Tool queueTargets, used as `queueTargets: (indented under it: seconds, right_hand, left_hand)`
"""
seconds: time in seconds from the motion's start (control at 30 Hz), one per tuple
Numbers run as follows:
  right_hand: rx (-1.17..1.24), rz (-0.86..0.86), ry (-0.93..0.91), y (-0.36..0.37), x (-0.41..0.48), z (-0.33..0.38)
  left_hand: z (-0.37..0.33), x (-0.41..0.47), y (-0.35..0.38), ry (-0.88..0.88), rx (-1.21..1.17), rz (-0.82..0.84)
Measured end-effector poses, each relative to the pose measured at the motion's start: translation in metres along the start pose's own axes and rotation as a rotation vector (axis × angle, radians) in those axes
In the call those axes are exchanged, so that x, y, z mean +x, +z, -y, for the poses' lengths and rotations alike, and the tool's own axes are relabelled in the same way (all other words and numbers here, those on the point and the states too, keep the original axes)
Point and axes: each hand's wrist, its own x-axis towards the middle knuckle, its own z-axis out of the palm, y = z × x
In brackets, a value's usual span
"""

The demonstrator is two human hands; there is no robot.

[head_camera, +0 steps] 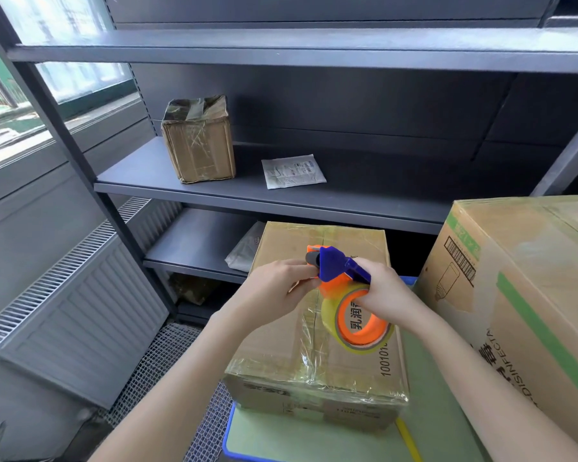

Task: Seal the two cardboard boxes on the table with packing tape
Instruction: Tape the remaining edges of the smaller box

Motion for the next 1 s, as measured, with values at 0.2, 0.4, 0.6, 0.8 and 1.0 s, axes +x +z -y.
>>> queueTargets:
  seconds: [0.2,0.4,0.6,0.8,1.0]
  right_hand:
    - [0.014,0.044,0.026,0.003,0.0,-0.004]
    - [0.086,0.043,0.026,0.007,0.002,-0.004]
    - [0.108,0.017,0.037,0.011,0.005,-0.005]
    - [0.003,-0.194,0.085,0.015,0.008,-0.004]
    - [-0.017,-0.297,0.075,0.026,0.01,-0.001]
  left_hand:
    - [0.009,-0.003,0.0,-0.033,-0.212,0.171]
    - [0.008,-0.008,0.007,-0.035,-0.304,0.05]
    - [0.001,-0.013,0.018,-0.135,-0.374,-0.174]
    - [-0.024,-0.01,0.034,-0.437,-0.605,-0.487]
    - [-0.039,0.0,0.041,-0.614,-0.818,-0.587]
